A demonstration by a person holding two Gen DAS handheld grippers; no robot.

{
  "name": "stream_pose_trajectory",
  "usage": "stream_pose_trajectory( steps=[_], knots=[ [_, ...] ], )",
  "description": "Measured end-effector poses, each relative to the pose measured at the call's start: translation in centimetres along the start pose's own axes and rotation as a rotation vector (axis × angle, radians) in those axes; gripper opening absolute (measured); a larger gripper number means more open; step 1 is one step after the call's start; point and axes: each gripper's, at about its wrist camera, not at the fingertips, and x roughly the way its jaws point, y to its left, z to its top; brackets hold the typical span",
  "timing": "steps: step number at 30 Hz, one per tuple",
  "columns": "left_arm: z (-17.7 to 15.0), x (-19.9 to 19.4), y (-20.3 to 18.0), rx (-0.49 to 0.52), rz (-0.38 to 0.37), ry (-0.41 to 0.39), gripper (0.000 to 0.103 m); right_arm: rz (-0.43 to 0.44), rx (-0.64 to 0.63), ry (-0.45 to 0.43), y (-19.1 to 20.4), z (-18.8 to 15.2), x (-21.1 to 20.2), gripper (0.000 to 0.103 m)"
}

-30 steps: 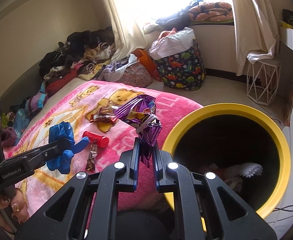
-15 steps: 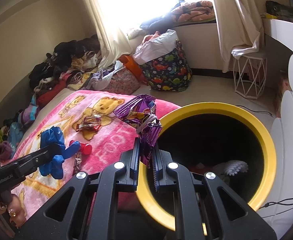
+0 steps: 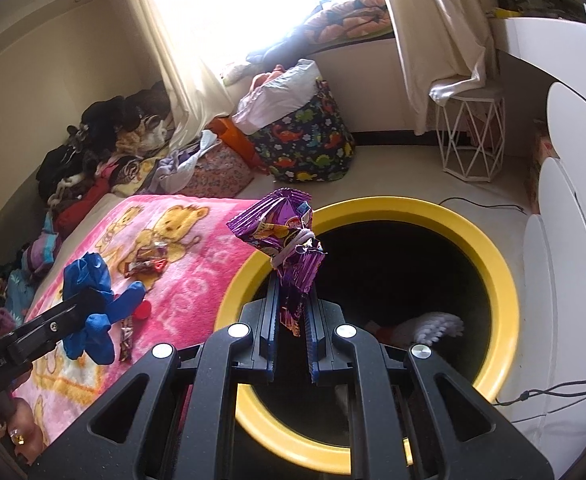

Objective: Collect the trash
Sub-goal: 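Carry the blue glove and purple wrapper over the yellow bin and open both tools, then move both open tools back toward the red cylinder and candy wrappers on the blanket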

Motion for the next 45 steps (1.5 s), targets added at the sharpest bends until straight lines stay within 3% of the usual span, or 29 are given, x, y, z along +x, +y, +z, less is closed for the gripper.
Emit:
stream_pose_trajectory(
  steps=[30, 31, 32, 33, 35, 36, 39, 45],
  knots=[
    [1.8, 7.9, -4.1, 0.034, -0.045, 0.082, 0.016, -0.084, 0.122, 0.044, -6.0, -1.5, 0.1, 0.012],
    [2.0, 8.1, -4.1, 0.030, -0.046, 0.086, 0.018, -0.085, 0.123, 0.049, -6.1, -1.5, 0.2, 0.012],
    [2.1, 8.3, -4.0, 0.026, -0.044, 0.091, 0.028, -0.087, 0.126, 0.049, -6.2, -1.5, 0.2, 0.017],
    [2.3, 8.5, -3.8, 0.012, -0.038, 0.091, 0.035, -0.085, 0.129, 0.048, -6.3, -1.4, 0.1, 0.030],
    [2.4, 8.4, -3.2, -0.015, -0.038, 0.084, 0.060, -0.086, 0.136, 0.041, -6.6, -1.3, 0.1, 0.049],
    [2.5, 8.2, -2.9, -0.023, -0.031, 0.079, 0.064, -0.088, 0.139, 0.040, -6.6, -1.3, 0.1, 0.052],
    [2.7, 7.6, -2.2, -0.029, 0.012, 0.058, 0.088, -0.085, 0.138, 0.049, -6.5, -1.4, 0.3, 0.060],
    [2.7, 6.0, 0.3, -0.063, 0.063, 0.027, 0.092, -0.070, 0.120, 0.045, -5.5, -1.3, 0.7, 0.067]
  ],
)
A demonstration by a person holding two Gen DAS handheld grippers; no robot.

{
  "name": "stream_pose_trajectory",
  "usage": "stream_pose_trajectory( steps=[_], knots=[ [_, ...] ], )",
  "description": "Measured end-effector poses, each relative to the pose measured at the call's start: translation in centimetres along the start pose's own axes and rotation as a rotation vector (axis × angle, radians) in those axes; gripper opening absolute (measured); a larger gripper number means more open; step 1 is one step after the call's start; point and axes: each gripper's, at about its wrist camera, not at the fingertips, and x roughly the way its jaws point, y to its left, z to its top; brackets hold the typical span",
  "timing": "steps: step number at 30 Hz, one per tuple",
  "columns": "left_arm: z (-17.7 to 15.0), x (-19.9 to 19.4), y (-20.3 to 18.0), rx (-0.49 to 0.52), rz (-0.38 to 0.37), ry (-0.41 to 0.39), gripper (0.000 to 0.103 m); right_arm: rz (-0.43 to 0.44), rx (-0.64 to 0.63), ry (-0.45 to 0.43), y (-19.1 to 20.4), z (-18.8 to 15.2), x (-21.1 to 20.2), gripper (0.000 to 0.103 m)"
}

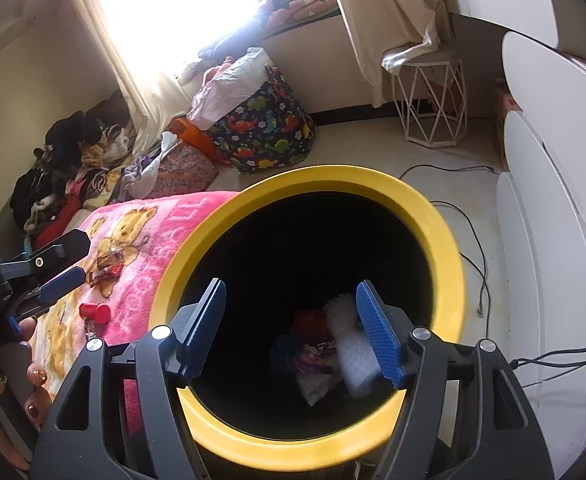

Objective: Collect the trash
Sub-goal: 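Move both open tools back toward the red cylinder and candy wrappers on the blanket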

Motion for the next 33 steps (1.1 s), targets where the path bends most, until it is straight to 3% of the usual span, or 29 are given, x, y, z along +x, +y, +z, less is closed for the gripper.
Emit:
stream_pose_trajectory(
  steps=[23, 33],
  knots=[
    [1.2, -6.5, 10.5, -0.140, 0.144, -0.163, 0.092, 0.138, -0.251, 0.022, 11.9, -1.8, 0.8, 0.075],
    [1.5, -7.9, 14.7, -0.208, 0.182, -0.198, 0.092, 0.199, -0.357, 0.058, 17.5, -2.6, 2.3, 0.077]
  ],
)
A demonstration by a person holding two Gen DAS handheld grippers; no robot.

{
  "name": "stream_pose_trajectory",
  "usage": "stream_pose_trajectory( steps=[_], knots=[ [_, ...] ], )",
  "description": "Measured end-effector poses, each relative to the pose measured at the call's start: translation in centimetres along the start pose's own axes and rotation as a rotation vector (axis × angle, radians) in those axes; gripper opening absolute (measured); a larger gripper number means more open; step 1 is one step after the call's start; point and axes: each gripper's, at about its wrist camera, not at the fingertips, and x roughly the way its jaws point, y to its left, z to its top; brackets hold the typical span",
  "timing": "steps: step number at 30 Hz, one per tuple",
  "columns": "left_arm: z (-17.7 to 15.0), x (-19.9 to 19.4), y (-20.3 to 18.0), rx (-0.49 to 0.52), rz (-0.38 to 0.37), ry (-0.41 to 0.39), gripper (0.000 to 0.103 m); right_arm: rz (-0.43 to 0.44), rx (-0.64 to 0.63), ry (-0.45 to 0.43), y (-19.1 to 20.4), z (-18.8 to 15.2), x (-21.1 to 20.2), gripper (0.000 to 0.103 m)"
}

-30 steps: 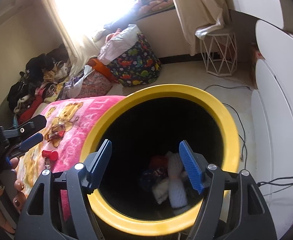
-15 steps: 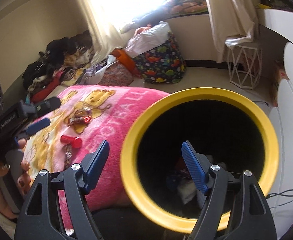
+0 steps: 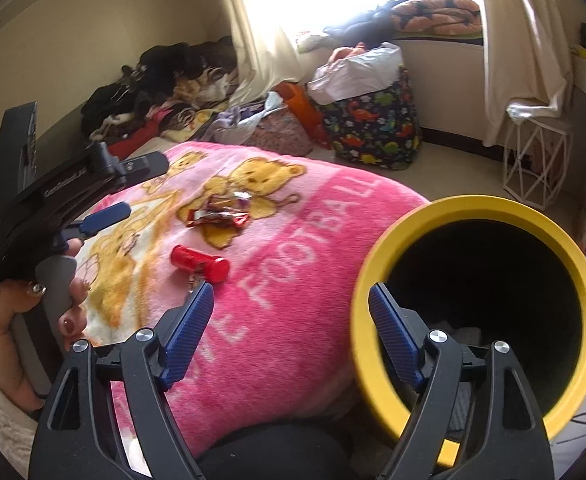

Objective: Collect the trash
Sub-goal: 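Move both open tools back toward the red cylinder and candy wrappers on the blanket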

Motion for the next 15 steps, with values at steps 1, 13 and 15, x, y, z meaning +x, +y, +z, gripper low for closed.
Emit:
stream_pose_trajectory(
  steps=[1, 13, 15],
  knots=[
    [0.1, 0.0, 0.4, -0.004, 0.003, -0.002, 0.092, 0.005, -0.009, 0.004, 0.5, 0.1, 0.3, 0.077],
    [1.5, 1.2, 6.5, -0.044, 0.084, -0.013, 0.092, 0.083, -0.097, 0.083, 5.4, 0.2, 4.9, 0.077],
    [1.6, 2.0, 7.6, -0.053, 0.089, 0.003, 0.092, 0.091, -0.110, 0.095, 6.0, 0.1, 5.7, 0.077]
  ],
)
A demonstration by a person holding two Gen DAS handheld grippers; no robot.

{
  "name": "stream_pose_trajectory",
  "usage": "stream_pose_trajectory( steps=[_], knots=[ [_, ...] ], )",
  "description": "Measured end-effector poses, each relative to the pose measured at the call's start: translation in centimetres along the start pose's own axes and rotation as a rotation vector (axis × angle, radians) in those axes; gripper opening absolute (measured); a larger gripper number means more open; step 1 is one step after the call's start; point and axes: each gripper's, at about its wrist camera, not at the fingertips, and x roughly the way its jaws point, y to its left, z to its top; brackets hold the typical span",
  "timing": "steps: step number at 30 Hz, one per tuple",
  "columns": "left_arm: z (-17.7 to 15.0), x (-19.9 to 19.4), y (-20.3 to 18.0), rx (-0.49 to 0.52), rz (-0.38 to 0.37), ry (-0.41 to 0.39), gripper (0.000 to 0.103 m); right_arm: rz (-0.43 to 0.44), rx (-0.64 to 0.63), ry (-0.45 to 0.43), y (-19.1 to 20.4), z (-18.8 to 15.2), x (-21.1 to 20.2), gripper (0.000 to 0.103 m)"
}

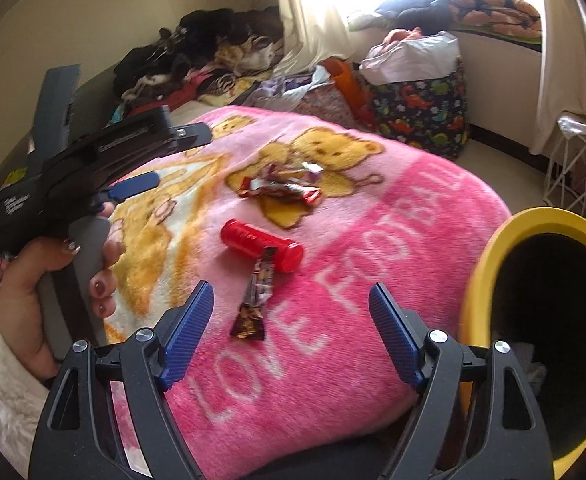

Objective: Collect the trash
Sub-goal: 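Move both open tools back toward the red cylinder and candy wrappers on the blanket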

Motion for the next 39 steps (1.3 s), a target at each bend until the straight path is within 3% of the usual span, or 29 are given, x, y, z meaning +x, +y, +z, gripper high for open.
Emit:
stream_pose_trajectory(
  steps=[7, 16, 25, 27, 29, 35, 39],
  knots=[
    [0.1, 4.0, 2.4, -0.036, -0.010, 0.086, 0.064, 0.021, -0.044, 0.056, 1.7, -0.2, 3.3, 0.077],
    [0.2, 9.2, 4.7, -0.131, -0.056, 0.163, 0.052, 0.047, -0.052, 0.122, 2.3, -0.5, 6.9, 0.072],
    [0.3, 11.6, 5.3, -0.160, -0.141, 0.165, 0.048, 0.078, -0.024, 0.175, 2.0, -1.0, 8.4, 0.043],
    [0.3, 11.7, 5.2, -0.159, -0.157, 0.162, 0.043, 0.084, -0.020, 0.178, 2.0, -1.2, 8.4, 0.031],
    [0.3, 11.8, 5.2, -0.160, -0.172, 0.164, 0.034, 0.083, -0.016, 0.180, 1.9, -1.2, 8.4, 0.025],
    [-0.3, 12.0, 4.3, -0.124, -0.205, 0.190, 0.013, 0.082, -0.026, 0.170, 2.0, -1.2, 7.9, 0.018],
    [-0.9, 11.2, 3.8, -0.121, -0.222, 0.193, 0.008, 0.078, -0.029, 0.156, 2.0, -1.3, 7.1, 0.017]
  ],
)
